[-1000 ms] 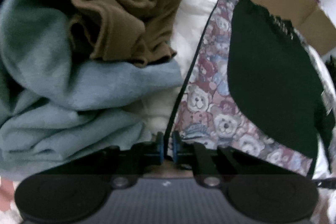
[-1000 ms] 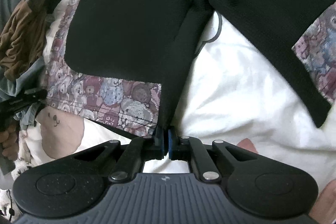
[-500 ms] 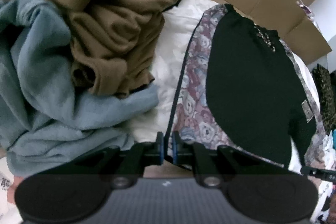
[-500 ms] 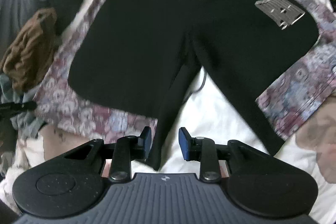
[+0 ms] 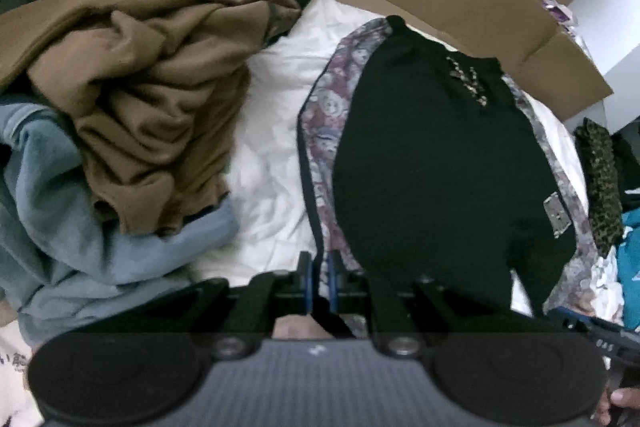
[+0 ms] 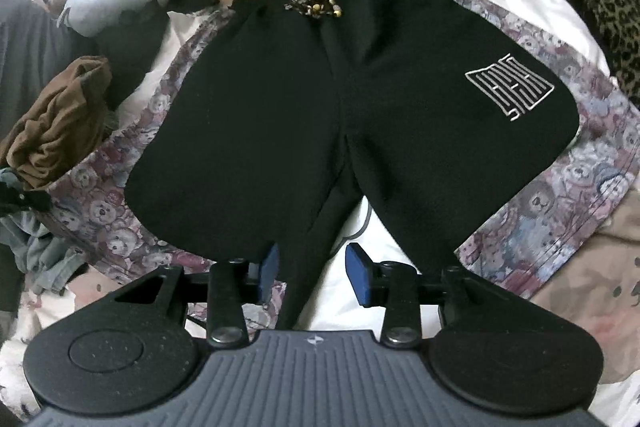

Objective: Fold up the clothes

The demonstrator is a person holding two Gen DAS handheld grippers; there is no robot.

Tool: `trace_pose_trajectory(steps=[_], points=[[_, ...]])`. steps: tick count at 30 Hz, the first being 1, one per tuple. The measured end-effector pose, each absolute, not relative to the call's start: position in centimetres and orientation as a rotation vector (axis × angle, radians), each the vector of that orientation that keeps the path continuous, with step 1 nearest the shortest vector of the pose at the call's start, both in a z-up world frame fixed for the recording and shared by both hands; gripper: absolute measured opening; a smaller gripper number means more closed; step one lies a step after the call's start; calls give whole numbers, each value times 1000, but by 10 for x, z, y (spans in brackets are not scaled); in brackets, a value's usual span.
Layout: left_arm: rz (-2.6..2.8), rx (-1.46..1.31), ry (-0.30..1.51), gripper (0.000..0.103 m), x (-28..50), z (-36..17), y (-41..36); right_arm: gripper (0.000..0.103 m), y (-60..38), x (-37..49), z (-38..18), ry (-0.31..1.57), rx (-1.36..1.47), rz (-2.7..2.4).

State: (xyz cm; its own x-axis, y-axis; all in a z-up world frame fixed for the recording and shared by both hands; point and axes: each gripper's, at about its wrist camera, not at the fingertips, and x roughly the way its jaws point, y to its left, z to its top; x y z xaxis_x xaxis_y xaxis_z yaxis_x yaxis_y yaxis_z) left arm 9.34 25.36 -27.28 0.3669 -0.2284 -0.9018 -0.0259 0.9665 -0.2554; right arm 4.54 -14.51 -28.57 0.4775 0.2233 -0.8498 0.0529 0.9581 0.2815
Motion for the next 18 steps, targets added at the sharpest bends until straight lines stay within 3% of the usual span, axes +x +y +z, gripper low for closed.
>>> trace_pose_trajectory(steps=[18], points=[[-279, -359, 1206, 8, 107, -268, 213, 49, -106, 56, -271, 986, 281, 312]])
